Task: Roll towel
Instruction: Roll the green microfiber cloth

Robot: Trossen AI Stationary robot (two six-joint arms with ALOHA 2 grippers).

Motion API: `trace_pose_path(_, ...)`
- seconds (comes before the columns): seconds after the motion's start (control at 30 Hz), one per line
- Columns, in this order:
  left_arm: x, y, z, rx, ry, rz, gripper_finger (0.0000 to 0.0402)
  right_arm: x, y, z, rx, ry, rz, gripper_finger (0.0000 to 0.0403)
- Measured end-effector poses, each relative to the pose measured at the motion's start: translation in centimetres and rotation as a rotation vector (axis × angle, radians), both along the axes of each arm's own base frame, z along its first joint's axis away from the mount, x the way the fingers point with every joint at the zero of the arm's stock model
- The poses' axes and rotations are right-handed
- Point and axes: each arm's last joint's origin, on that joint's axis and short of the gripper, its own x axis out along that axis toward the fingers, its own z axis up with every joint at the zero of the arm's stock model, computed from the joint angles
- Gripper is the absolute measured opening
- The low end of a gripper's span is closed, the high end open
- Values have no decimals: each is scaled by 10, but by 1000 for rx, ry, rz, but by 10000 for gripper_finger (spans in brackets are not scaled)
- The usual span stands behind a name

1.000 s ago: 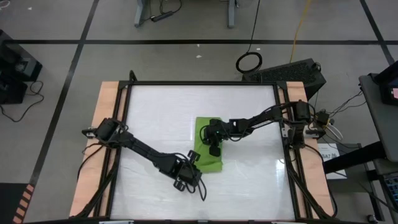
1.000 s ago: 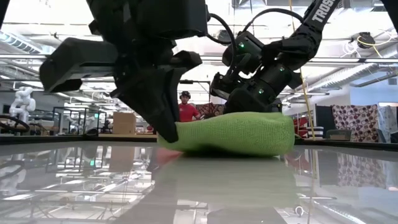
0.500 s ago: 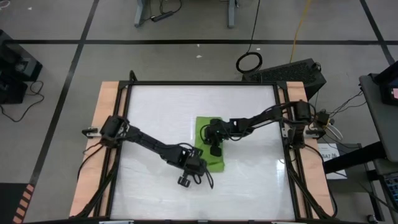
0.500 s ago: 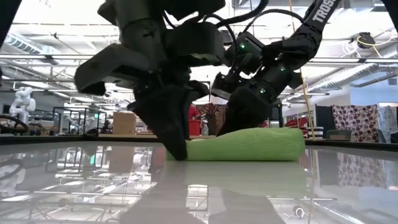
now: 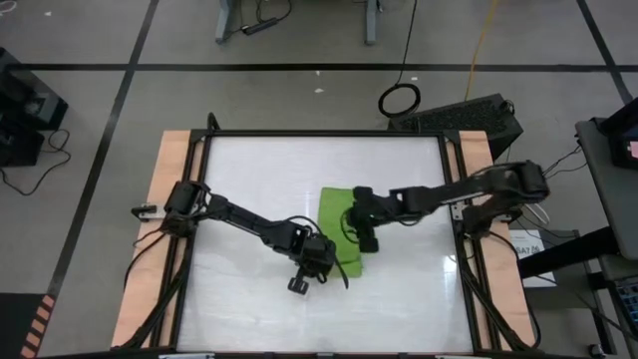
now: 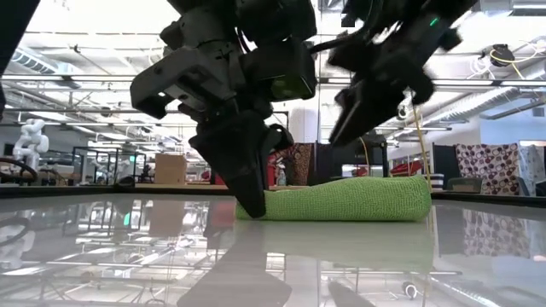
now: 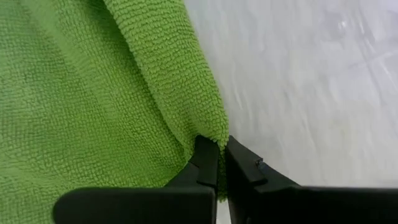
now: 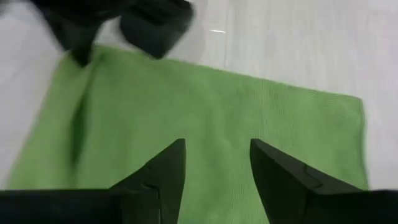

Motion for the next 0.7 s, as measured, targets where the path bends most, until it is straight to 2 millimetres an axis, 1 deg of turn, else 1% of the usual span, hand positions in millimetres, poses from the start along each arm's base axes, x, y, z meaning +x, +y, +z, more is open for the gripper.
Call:
trace_pose_path(0.13,2,7,0,-47,6,-1,9,-17,30,15,-24,12,51,171)
trace_pose_path(0.23,3,12,0,-93,17,-3,9,-27,57,19,-20,-12,114,166)
trace_pose_path(0.37,5,21,0,-147,29,-2,9,-41,89,5,-24,-17,163,161)
trace_pose_path(0.47,5,26,0,-181,35,-1,9,-52,106,-7,-57,-58,159,161)
trace_pose_path(0.57,6,31,0,-205,38,1,9,-60,115,-18,-68,-135,169,170)
trace_pose_path(0.7,8,35,1,-249,34,-4,9,-64,119,-27,-65,-237,182,207)
